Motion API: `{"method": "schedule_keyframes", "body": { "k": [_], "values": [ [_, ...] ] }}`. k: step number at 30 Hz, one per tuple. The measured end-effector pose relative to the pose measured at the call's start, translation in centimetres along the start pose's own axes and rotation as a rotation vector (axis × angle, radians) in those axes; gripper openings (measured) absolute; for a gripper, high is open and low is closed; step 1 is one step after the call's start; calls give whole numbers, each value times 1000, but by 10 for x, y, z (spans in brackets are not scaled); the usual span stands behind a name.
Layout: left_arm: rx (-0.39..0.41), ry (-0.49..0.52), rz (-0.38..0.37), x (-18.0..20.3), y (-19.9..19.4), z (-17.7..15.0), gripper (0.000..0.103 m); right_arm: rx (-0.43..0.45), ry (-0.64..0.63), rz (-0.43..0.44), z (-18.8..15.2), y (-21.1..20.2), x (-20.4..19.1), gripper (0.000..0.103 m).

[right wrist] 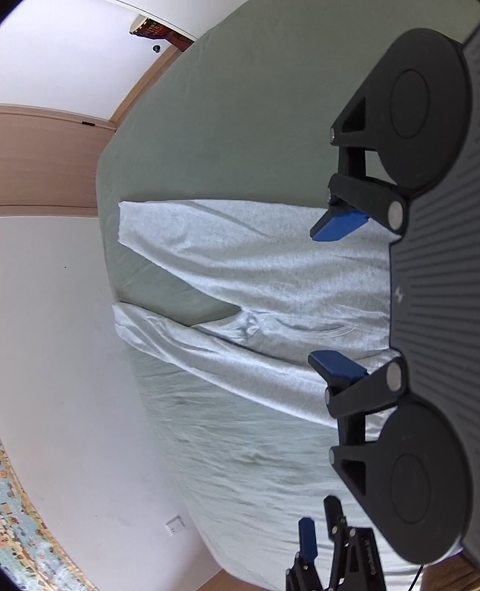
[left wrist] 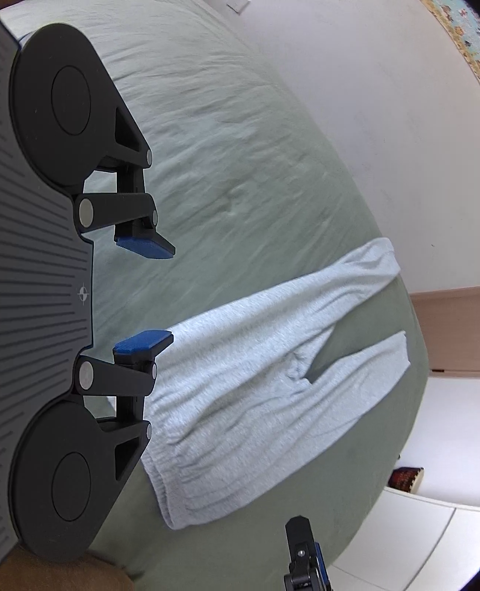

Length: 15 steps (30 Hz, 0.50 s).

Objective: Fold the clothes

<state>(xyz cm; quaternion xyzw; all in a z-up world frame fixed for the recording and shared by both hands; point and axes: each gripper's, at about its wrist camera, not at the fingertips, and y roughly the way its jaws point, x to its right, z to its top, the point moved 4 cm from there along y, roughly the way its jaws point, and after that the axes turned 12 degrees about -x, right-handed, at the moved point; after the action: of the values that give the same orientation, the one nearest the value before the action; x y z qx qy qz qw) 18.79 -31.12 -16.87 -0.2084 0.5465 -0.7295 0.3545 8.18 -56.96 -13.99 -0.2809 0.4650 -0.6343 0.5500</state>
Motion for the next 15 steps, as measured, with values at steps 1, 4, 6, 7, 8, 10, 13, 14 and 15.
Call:
{"method": "schedule_keyframes", "body": {
  "k": [1, 4, 6, 7, 8, 10, 13, 14, 15],
  "values": [
    [-3, -5, -8, 0, 0, 3, 42, 5, 3, 13, 3, 1, 0, 68],
    [-5, -50, -56, -9, 6, 14, 43, 24, -1, 39, 16, 5, -1, 67],
    [5, -80, -80, -18, 14, 20, 44, 24, -12, 39, 28, 17, -4, 61],
    [5, -88, -88, -21, 19, 23, 45, 23, -16, 38, 34, 23, -5, 60],
    [3, -92, -93, -25, 28, 30, 45, 22, -17, 37, 41, 30, -6, 60],
    [-1, -86, -88, -28, 40, 41, 45, 18, -17, 42, 55, 46, -7, 60],
    [3, -66, -80, -35, 65, 67, 45, 12, -17, 49, 83, 74, -10, 60],
    [2, -60, -81, -38, 77, 79, 45, 9, -20, 50, 93, 83, -11, 60],
    [0, -63, -83, -41, 86, 86, 45, 5, -25, 54, 104, 91, -12, 59]
  ]
}}
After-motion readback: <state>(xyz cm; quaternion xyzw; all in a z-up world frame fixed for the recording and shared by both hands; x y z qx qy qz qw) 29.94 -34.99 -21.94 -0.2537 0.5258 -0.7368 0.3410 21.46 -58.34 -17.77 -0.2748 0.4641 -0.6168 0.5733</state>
